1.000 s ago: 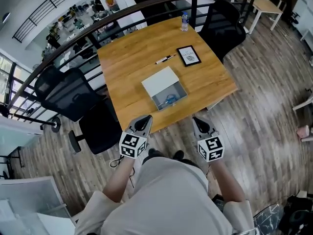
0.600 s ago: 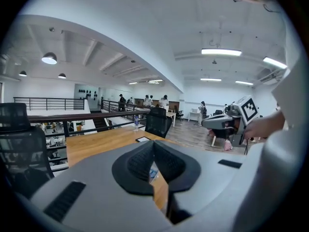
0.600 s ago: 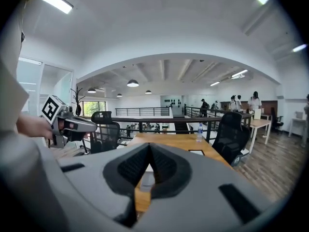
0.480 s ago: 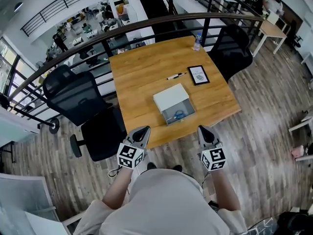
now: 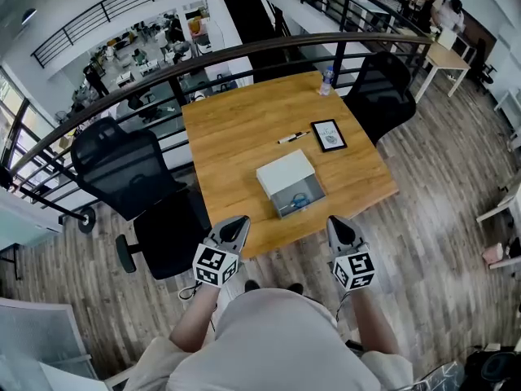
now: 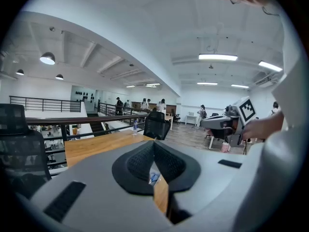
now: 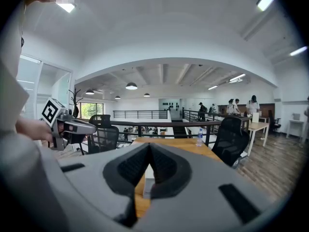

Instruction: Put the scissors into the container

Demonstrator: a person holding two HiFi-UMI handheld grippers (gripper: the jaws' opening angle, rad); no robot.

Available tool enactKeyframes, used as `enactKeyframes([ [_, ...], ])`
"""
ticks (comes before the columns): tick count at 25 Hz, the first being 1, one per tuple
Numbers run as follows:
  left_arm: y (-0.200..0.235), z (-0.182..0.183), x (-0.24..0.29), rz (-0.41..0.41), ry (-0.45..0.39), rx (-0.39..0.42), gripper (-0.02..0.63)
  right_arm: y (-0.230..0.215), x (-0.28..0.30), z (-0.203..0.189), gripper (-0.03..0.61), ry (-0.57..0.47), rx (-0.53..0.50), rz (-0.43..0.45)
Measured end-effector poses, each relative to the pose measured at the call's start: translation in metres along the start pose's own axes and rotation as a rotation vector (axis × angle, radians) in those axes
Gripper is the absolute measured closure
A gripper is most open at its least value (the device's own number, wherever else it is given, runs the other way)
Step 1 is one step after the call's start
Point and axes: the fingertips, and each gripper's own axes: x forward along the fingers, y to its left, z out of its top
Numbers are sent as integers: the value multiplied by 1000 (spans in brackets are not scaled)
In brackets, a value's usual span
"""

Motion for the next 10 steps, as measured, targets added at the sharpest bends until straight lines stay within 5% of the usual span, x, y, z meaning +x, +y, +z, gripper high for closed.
enactKeyframes([
  [10, 12, 10, 0, -14, -12, 7, 621, 6, 8, 7, 577, 5, -11, -10],
])
